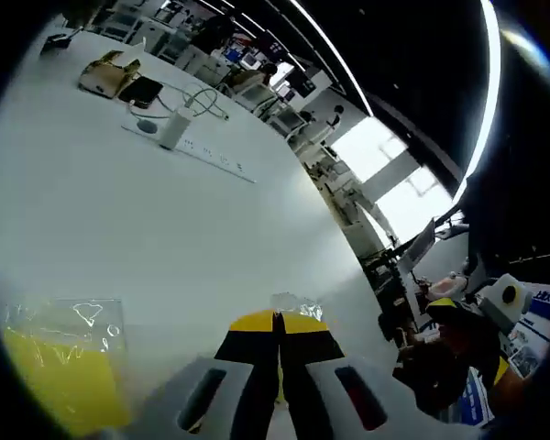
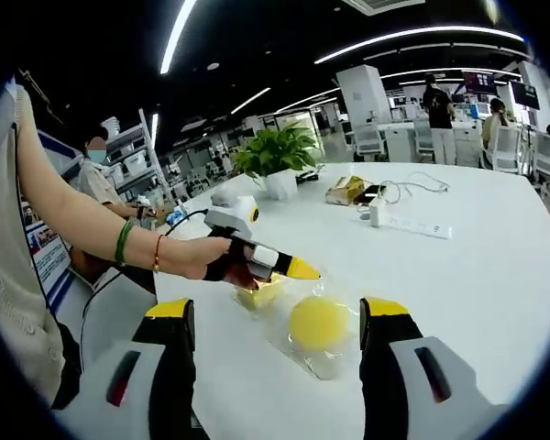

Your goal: Compare the silicone blocks by pressing each to a similar depth, holding the contact briefly, and releasing to observe deformation and rebound differences across the visible hardness samples.

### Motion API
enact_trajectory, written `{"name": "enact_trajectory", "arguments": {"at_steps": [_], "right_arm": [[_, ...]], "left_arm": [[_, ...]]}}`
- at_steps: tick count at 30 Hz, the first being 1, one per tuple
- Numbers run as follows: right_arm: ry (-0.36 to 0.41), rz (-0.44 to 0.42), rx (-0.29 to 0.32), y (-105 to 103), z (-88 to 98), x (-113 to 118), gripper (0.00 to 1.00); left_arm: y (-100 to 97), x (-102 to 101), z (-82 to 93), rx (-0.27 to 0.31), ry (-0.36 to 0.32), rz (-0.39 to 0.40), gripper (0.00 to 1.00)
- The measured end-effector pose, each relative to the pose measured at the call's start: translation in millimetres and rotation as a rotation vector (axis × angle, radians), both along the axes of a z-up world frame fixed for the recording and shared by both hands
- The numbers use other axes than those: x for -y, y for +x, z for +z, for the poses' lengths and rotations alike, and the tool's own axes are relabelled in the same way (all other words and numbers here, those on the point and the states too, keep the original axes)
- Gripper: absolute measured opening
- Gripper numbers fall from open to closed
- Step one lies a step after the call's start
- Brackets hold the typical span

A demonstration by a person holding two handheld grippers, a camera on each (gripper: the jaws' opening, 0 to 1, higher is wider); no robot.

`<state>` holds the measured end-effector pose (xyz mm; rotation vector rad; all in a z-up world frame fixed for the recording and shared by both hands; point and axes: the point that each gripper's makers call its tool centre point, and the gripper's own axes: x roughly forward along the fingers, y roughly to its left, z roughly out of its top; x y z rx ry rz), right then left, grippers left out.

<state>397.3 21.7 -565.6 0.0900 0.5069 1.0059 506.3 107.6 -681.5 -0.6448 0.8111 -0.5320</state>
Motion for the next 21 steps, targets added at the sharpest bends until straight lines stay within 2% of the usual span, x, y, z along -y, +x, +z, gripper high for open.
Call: {"name": "enact_trajectory", "arguments": {"at_steps": [5, 7, 8, 11, 14, 17, 19, 21], "right_arm": [[0.008, -0.004, -0.006, 1, -3.1, 5, 0.68], [0.014, -0.008, 0.005, 3, -4.2, 7, 0.67], [0.018, -0.012, 0.009, 5, -5.1, 8, 0.66], [0.032, -0.020, -0.003, 7, -6.9, 10, 0.66], [0.032, -0.017, -0.003, 7, -7.9, 10, 0.66], [0.034, -0.016, -0.008, 7, -9.1, 11, 0.66], [0.036, -0.017, -0.009, 7, -9.3, 11, 0.66], [0.038, -0.016, -0.009, 6, -9.1, 11, 0.66]], "left_arm": [[6.6, -8, -20.8, -0.035, 0.023, 0.048, 0.00], [7.1, -12, -29.1, -0.047, 0.069, 0.071, 0.00], [8.0, -11, -30.5, -0.035, 0.080, 0.065, 0.00], [9.9, -15, -39.6, -0.049, 0.134, 0.075, 0.00], [11.6, -16, -45.7, -0.029, 0.198, 0.055, 0.00], [12.8, -14, -45.2, -0.013, 0.212, 0.040, 0.00], [12.8, -15, -46.3, 0.008, 0.257, 0.011, 0.00], [12.4, -14, -46.0, 0.012, 0.267, 0.006, 0.00]]}}
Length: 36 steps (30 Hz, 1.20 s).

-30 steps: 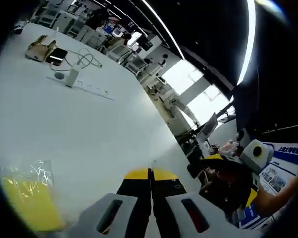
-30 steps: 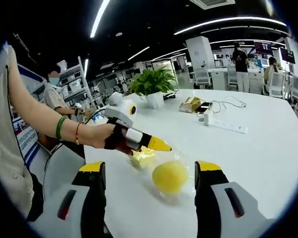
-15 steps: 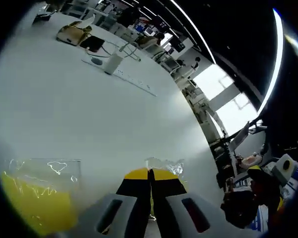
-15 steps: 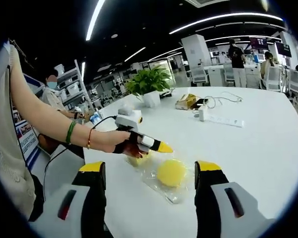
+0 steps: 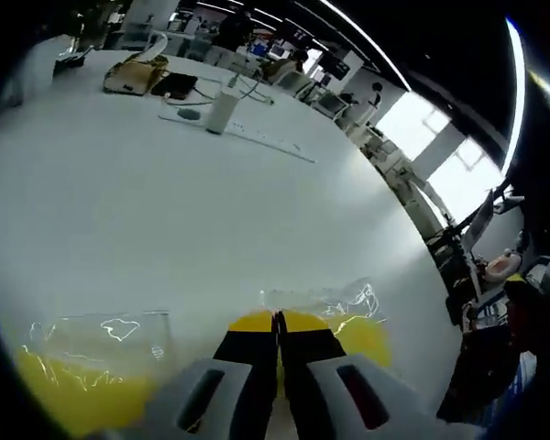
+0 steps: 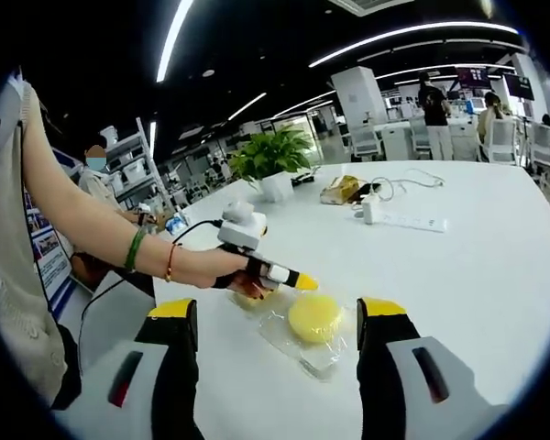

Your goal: Compare the silicone blocks by pressing each to a similar depth, holding the contact briefly, and releasing to observe deformation and rebound differences across the visible hardness samples.

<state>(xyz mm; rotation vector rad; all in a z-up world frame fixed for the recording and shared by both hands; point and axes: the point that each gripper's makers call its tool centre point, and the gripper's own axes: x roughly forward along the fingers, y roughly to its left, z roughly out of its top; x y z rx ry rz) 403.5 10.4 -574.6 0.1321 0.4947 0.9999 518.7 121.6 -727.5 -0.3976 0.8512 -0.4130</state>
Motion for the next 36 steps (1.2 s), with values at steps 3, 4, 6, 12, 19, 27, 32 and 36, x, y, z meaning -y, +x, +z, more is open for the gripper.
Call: {"name": "enact_trajectory", "arguments": {"at_steps": [3, 4, 6, 12, 19, 27, 32, 36], "right_arm": [[0.004, -0.002, -0.002, -1, 0.1, 0, 0.66], [0.003, -0.001, -0.002, -1, -0.1, -1, 0.66], [0.002, 0.001, -0.006, -3, -0.6, -2, 0.67], [-0.005, -0.003, -0.007, -8, -1.5, -8, 0.67], [-0.012, -0.050, 0.001, -12, 0.5, -13, 0.67], [-0.008, -0.093, 0.014, -23, 7.0, -31, 0.65], [0.031, -0.126, 0.026, -33, 17.8, -51, 0.64], [0.050, -0.126, 0.032, -45, 25.2, -72, 0.63]], "left_arm": [[0.9, 0, 0.9, 0.002, -0.004, -0.006, 0.00], [1.0, 1, 2.3, 0.013, -0.003, -0.018, 0.00], [0.0, 2, 4.9, 0.024, 0.001, -0.034, 0.00], [2.7, -4, 20.0, 0.105, 0.064, -0.077, 0.16], [4.7, -12, 62.1, 0.229, 0.100, -0.130, 0.20], [-22.4, -23, 98.1, 0.361, 0.179, -0.282, 0.27], [-60.0, -30, 116.3, 0.384, 0.145, -0.382, 0.33], [-94.1, -44, 136.3, 0.405, 0.105, -0.401, 0.32]]}}
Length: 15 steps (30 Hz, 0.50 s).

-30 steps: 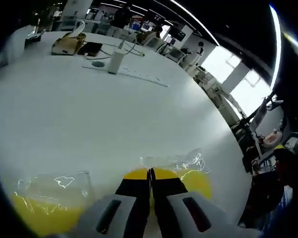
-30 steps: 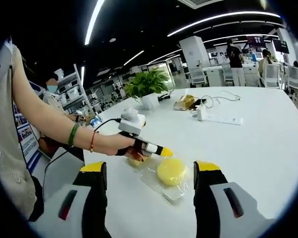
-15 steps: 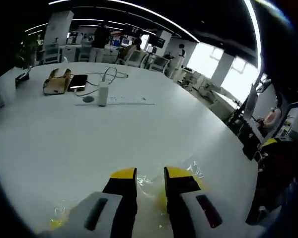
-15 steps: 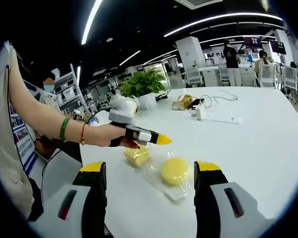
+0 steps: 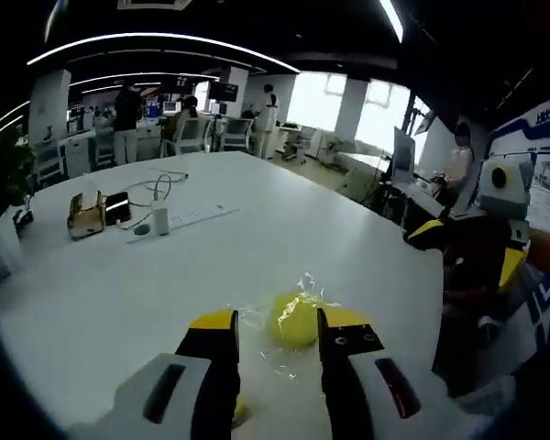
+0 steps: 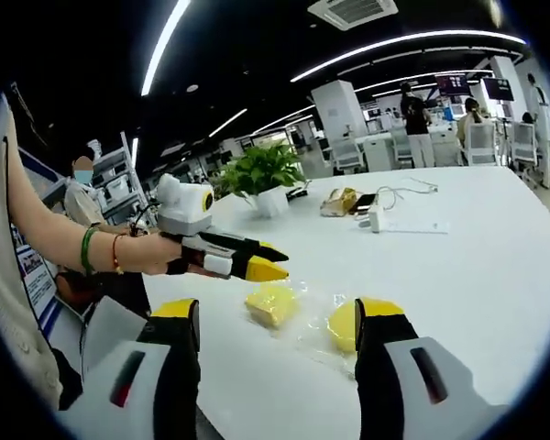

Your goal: Compare the silicone blocks by pressing each to a similar depth, holding the contact briefly, and releasing to observe deformation and rebound differences across the visible hardness samples.

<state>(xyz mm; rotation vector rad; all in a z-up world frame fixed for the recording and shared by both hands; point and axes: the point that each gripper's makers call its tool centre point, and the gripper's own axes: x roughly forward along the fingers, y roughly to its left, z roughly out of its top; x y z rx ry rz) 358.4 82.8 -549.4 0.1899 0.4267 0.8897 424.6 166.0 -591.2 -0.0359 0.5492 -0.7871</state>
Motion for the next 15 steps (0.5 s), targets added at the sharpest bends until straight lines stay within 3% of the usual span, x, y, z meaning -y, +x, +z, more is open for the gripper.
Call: {"name": "enact_trajectory", "arguments": {"at_steps": [4, 8, 10, 15], "right_arm": [[0.018, 0.010, 0.016, -11, 5.0, -19, 0.63], [0.034, 0.018, 0.006, -24, 5.9, -40, 0.63], [0.030, 0.022, 0.004, -29, 4.3, -46, 0.63], [0.027, 0.036, -0.007, -48, -3.1, -61, 0.63]], "left_arm": [[-31.0, -22, 12.7, 0.028, 0.006, -0.006, 0.35], [-57.3, -50, 29.1, 0.054, -0.046, 0.020, 0.37], [-68.1, -61, 40.0, 0.065, -0.112, 0.038, 0.36], [-90.5, -97, 53.2, 0.109, -0.153, 0.096, 0.38]]}}
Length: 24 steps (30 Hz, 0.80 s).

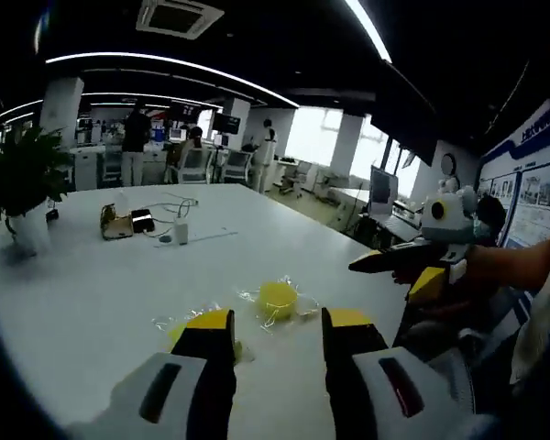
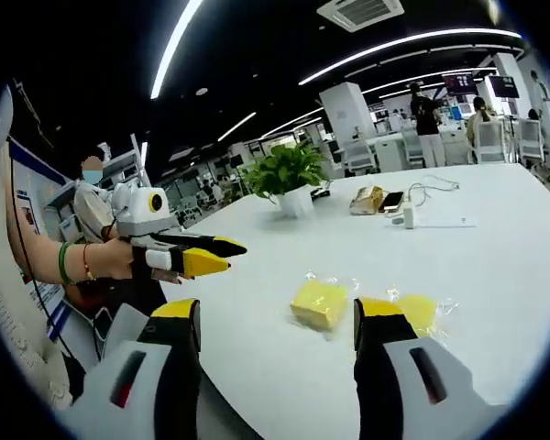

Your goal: Compare the silicone blocks by pressing each to a similar depth, holding the contact briefly, and releasing to observe deformation and rebound differences across the visible hardness samples.

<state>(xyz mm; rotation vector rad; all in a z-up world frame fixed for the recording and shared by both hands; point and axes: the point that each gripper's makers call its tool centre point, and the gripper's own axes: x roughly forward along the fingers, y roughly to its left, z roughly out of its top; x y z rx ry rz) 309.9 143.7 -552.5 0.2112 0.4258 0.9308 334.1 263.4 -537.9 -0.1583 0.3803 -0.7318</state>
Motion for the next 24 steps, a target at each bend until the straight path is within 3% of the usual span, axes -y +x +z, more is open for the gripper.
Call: {"name": "enact_trajectory", "arguments": {"at_steps": [5, 8, 12, 15, 18, 24], "right_arm": [[0.001, -0.003, -0.008, -15, -7.4, -3, 0.62], [-0.002, -0.014, -0.013, -23, -13.1, -1, 0.58], [-0.029, -0.052, -0.051, -35, -26.7, 4, 0.62], [-0.046, -0.084, -0.082, -42, -35.3, 9, 0.62], [-0.056, -0.115, -0.100, -49, -39.5, 14, 0.64], [-0.055, -0.111, -0.117, -56, -41.4, 20, 0.70]], "left_arm": [[-19.9, -27, 5.5, 0.008, -0.063, 0.043, 0.46], [-33.4, -39, -1.3, 0.002, -0.050, 0.046, 0.51], [-49.6, -53, -17.0, -0.039, -0.033, 0.055, 0.52], [-58.0, -60, -24.9, -0.078, -0.058, 0.076, 0.53], [-65.0, -64, -27.0, -0.116, -0.137, 0.113, 0.53], [-73.7, -65, -34.0, -0.128, -0.134, 0.150, 0.55]]}}
